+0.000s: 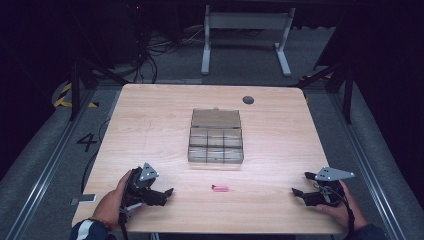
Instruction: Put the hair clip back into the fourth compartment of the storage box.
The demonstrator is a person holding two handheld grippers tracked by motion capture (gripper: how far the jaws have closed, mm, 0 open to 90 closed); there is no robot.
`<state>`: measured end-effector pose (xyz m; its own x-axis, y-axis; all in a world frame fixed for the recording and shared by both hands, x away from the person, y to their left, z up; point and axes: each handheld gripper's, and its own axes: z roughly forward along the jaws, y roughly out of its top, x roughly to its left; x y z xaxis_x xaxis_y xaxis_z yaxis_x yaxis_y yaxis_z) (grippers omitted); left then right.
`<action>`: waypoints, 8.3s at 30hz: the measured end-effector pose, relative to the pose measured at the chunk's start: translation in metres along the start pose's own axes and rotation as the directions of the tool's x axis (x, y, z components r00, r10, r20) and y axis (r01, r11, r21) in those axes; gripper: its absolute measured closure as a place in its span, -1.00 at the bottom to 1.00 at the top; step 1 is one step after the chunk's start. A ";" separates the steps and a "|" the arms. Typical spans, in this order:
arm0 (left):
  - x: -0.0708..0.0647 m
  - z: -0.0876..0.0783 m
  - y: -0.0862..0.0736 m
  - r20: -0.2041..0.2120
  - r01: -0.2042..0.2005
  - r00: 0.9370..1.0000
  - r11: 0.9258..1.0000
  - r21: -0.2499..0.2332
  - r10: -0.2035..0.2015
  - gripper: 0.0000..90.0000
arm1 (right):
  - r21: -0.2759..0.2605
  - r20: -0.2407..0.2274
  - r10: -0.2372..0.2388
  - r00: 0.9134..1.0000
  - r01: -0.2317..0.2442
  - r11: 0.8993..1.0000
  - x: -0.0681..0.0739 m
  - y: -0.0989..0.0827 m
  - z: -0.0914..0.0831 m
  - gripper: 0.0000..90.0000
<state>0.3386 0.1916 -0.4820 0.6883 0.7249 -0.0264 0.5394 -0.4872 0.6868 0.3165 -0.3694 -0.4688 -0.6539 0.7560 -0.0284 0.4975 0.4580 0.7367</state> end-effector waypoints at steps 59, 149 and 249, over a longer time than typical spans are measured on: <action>-0.001 0.000 0.000 -0.005 0.004 1.000 1.000 -0.001 -0.004 -1.00 | -0.033 -0.262 -0.300 0.917 0.302 0.953 0.094 0.109 0.061 -0.14; -0.001 0.000 0.000 -0.004 0.005 1.000 1.000 -0.001 -0.005 -1.00 | -0.103 -0.291 -0.324 0.900 0.307 0.946 0.103 0.130 0.068 0.88; -0.001 0.000 0.000 -0.005 0.005 1.000 1.000 -0.002 -0.005 -1.00 | 0.026 -0.264 -0.330 0.906 0.349 0.937 0.141 0.247 0.194 0.88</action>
<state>0.3385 0.1909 -0.4820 0.6832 0.7297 -0.0256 0.5414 -0.4828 0.6883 0.4582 -0.0588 -0.4219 -0.9075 0.4102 -0.0907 0.2527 0.7054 0.6622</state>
